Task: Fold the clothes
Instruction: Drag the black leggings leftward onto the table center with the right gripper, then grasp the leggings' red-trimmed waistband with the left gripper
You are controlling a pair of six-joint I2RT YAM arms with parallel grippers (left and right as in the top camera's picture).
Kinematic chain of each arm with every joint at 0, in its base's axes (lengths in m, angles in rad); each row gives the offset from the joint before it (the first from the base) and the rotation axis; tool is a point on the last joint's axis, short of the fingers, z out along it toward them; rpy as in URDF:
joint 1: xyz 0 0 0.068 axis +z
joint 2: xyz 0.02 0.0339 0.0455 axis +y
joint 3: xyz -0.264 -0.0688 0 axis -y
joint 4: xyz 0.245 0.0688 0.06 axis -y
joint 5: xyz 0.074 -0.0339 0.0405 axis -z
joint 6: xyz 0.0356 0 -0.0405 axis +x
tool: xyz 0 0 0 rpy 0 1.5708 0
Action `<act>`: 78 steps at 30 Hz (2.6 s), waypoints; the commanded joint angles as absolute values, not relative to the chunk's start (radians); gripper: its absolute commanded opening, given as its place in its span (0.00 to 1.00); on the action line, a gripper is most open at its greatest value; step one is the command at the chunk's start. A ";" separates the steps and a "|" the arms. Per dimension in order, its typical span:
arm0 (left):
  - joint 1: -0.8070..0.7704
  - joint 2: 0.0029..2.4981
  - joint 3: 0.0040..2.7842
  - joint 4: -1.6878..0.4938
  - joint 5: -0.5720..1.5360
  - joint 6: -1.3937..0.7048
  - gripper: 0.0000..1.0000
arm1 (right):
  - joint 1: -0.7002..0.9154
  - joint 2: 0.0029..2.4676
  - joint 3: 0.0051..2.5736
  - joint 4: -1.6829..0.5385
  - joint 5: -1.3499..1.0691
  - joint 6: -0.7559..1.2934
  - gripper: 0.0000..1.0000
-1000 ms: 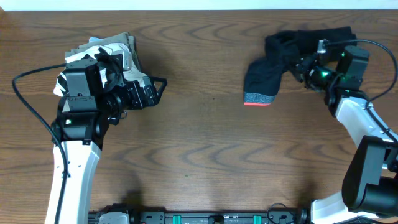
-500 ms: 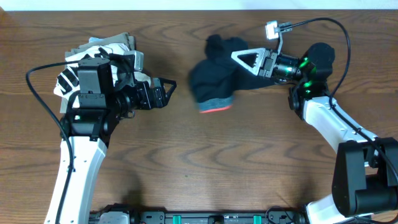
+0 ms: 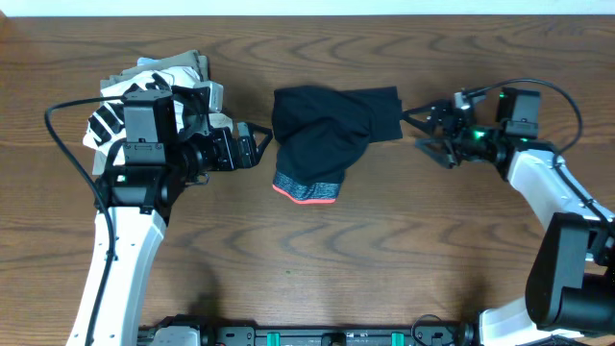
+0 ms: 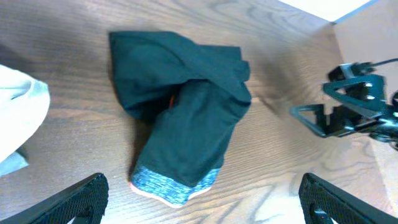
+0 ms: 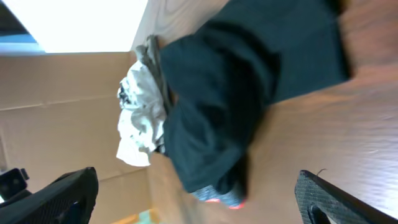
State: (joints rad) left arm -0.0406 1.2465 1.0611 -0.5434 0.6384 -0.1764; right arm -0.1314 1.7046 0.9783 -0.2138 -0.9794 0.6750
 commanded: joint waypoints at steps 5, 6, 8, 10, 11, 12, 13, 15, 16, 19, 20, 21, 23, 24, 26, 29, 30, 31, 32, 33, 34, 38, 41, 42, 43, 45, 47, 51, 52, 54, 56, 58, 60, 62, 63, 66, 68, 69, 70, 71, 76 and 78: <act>-0.043 1.409 1.053 -0.569 0.602 -0.124 0.98 | -0.148 1.696 0.987 -0.218 -1.002 0.542 0.99; -0.043 1.437 1.053 -0.571 0.630 -0.123 0.98 | -0.149 1.696 0.987 -0.213 -1.015 0.540 0.99; -0.043 1.494 1.053 -0.568 0.714 -0.083 0.98 | -0.148 1.696 0.987 -0.214 -1.021 0.541 0.92; -0.043 1.550 1.053 -0.567 0.783 -0.043 0.98 | -0.145 1.696 0.987 -0.223 -1.021 0.540 0.87; -0.043 1.573 1.053 -0.568 0.801 -0.041 0.98 | -0.143 1.696 0.987 -0.229 -1.021 0.540 0.87; -0.043 1.599 1.053 -0.568 0.815 -0.041 0.98 | -0.141 1.696 0.987 -0.231 -1.021 0.541 0.85; -0.043 1.628 1.053 -0.567 0.833 -0.041 0.98 | -0.139 1.696 0.987 -0.237 -1.021 0.541 0.86; -0.044 1.671 1.053 -0.567 0.874 -0.040 0.98 | -0.135 1.696 0.987 -0.244 -1.021 0.541 0.85; -0.046 1.690 1.053 -0.567 0.895 -0.034 0.98 | -0.133 1.696 0.987 -0.244 -1.019 0.540 0.85; -0.058 1.737 1.053 -0.567 0.912 -0.002 0.98 | -0.130 1.696 0.987 -0.244 -1.008 0.541 0.84; -0.064 1.750 1.053 -0.566 0.912 0.009 0.98 | -0.130 1.696 0.987 -0.244 -1.006 0.541 0.84; -0.069 1.762 1.053 -0.563 0.912 0.021 0.98 | -0.130 1.696 0.987 -0.245 -1.006 0.541 0.83; -0.082 1.785 1.053 -0.546 0.908 0.052 0.98 | -0.130 1.696 0.987 -0.248 -1.006 0.540 0.81; -0.089 1.797 1.053 -0.531 0.907 0.071 0.98 | -0.130 1.696 0.987 -0.248 -1.006 0.541 0.81; -0.102 1.819 1.053 -0.498 0.905 0.083 0.98 | -0.130 1.696 0.987 -0.250 -1.006 0.541 0.80; -0.115 1.846 1.053 -0.472 0.904 0.083 0.98 | -0.130 1.696 0.987 -0.251 -1.006 0.541 0.80; -0.118 1.854 1.053 -0.469 0.904 0.083 0.99 | -0.130 1.696 0.987 -0.251 -1.006 0.541 0.79; -0.118 1.858 1.053 -0.467 0.904 0.083 0.99 | -0.130 1.696 0.987 -0.251 -1.006 0.541 0.79; -0.117 1.863 1.053 -0.466 0.894 0.082 0.99 | -0.130 1.696 0.987 -0.252 -1.006 0.541 0.78; -0.117 1.864 1.053 -0.466 0.877 0.082 1.00 | -0.130 1.696 0.987 -0.255 -1.006 0.541 0.78; -0.117 1.864 1.053 -0.466 0.856 0.082 0.97 | -0.130 1.696 0.987 -0.257 -1.006 0.541 0.78; -0.119 1.865 1.053 -0.454 0.844 0.083 0.96 | -0.130 1.696 0.987 -0.268 -1.006 0.541 0.76; -0.132 1.871 1.053 -0.431 0.794 0.082 0.96 | -0.130 1.696 0.987 -0.276 -1.006 0.541 0.76; -0.137 1.871 1.053 -0.431 0.765 0.082 0.96 | -0.130 1.696 0.987 -0.278 -1.006 0.541 0.76; -0.148 1.871 1.053 -0.432 0.745 0.082 0.96 | -0.130 1.696 0.987 -0.280 -1.006 0.541 0.76; -0.161 1.871 1.053 -0.429 0.747 0.082 0.97 | -0.130 1.696 0.987 -0.281 -1.006 0.541 0.76; -0.173 1.872 1.053 -0.422 0.746 0.082 0.98 | -0.130 1.696 0.987 -0.281 -1.007 0.541 0.76; -0.192 1.872 1.053 -0.414 0.747 0.079 0.95 | -0.131 1.696 0.987 -0.284 -1.007 0.541 0.76; -0.196 1.872 1.053 -0.414 0.747 0.070 0.90 | -0.131 1.696 0.987 -0.284 -1.007 0.541 0.76; -0.196 1.872 1.053 -0.415 0.748 0.054 0.62 | -0.131 1.696 0.987 -0.287 -1.007 0.541 0.75; -0.196 1.871 1.053 -0.414 0.748 0.031 0.19 | -0.131 1.696 0.987 -0.290 -1.007 0.541 0.71; -0.192 1.864 1.054 -0.421 0.747 0.016 0.06 | -0.131 1.696 0.987 -0.290 -1.006 0.541 0.65; -0.186 1.847 1.063 -0.447 0.747 0.001 0.06 | -0.131 1.696 0.987 -0.289 -1.005 0.529 0.58; -0.181 1.813 1.081 -0.495 0.725 0.002 0.06 | -0.131 1.696 0.987 -0.288 -1.005 0.487 0.51; -0.179 1.789 1.094 -0.532 0.693 0.002 0.06 | -0.131 1.696 0.987 -0.289 -1.005 0.462 0.49; -0.179 1.689 1.150 -0.678 0.535 0.003 0.06 | -0.131 1.695 0.987 -0.292 -0.999 0.398 0.46; -0.179 1.608 1.197 -0.772 0.441 0.004 0.06 | -0.131 1.692 0.987 -0.292 -0.986 0.367 0.46; -0.179 1.575 1.218 -0.805 0.410 0.003 0.06 | -0.130 1.692 0.987 -0.292 -0.969 0.358 0.46; -0.179 1.530 1.244 -0.839 0.382 0.003 0.06 | -0.130 1.690 0.987 -0.292 -0.950 0.351 0.46; -0.179 1.486 1.266 -0.861 0.364 0.003 0.09 | -0.125 1.688 0.987 -0.292 -0.929 0.337 0.46; -0.180 1.296 1.311 -0.859 0.350 0.002 0.22 | -0.093 1.686 0.987 -0.292 -0.847 0.294 0.46; -0.181 1.237 1.312 -0.860 0.350 0.001 0.21 | -0.083 1.685 0.987 -0.294 -0.827 0.267 0.45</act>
State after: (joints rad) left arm -0.1844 1.3010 1.3048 -0.8532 0.3943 -0.0006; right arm -0.1036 1.7042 0.9783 -0.2916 -0.8833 0.3393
